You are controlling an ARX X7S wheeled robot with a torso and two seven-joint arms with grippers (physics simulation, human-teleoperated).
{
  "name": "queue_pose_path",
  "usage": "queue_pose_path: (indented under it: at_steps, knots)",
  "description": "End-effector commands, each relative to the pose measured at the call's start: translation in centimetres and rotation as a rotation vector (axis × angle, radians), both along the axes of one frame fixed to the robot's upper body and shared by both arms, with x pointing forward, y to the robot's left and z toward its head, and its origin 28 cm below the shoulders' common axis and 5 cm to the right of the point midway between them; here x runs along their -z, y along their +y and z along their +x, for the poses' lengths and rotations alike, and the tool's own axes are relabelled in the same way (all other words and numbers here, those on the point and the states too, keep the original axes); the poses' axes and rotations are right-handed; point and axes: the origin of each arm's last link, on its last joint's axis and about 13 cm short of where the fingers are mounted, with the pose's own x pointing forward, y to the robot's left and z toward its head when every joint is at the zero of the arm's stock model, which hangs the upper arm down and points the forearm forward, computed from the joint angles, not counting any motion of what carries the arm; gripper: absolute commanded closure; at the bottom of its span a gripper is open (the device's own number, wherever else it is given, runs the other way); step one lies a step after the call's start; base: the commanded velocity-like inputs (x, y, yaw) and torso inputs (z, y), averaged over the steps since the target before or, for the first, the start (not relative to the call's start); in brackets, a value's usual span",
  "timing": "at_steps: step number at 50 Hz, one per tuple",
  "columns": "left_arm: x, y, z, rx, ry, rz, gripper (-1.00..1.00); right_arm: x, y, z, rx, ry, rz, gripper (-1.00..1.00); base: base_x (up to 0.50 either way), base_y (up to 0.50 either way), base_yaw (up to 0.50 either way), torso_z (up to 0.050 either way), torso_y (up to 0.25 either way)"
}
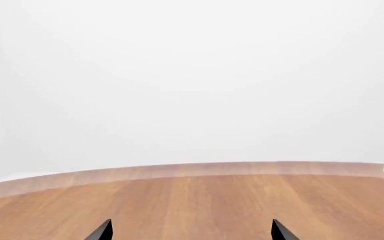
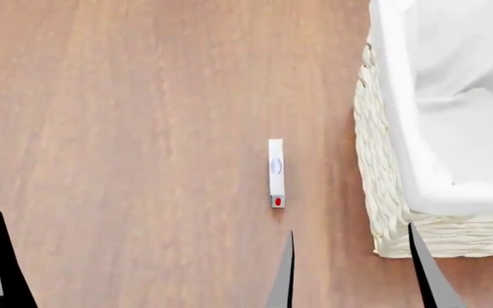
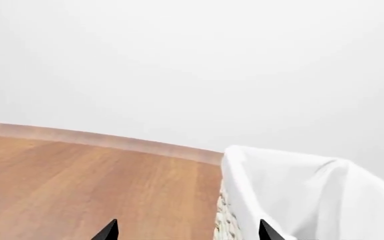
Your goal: Pick up the alphabet soup and the cream cheese box, and put them in the basket.
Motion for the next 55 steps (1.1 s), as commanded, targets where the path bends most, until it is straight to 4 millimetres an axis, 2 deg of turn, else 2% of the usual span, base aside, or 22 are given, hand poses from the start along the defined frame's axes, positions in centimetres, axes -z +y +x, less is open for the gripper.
queue_pose_path:
  at_steps: [1,55]
  knots:
    - [0.14,-0.01,-0.06,0.014,0.000,0.002,-1.00,0.04,0.06,-0.02,-0.016,0.007,0.012,-1.00,0.00,0.00,0.00,0.000,0.000]
    - [0.32,-0.32,-0.15,0.015,0.014,0.018,-1.00,0.11,-0.28,-0.30,-0.008,0.009,0.026,-1.00,0.00,0.00,-0.26,0.000,0.000]
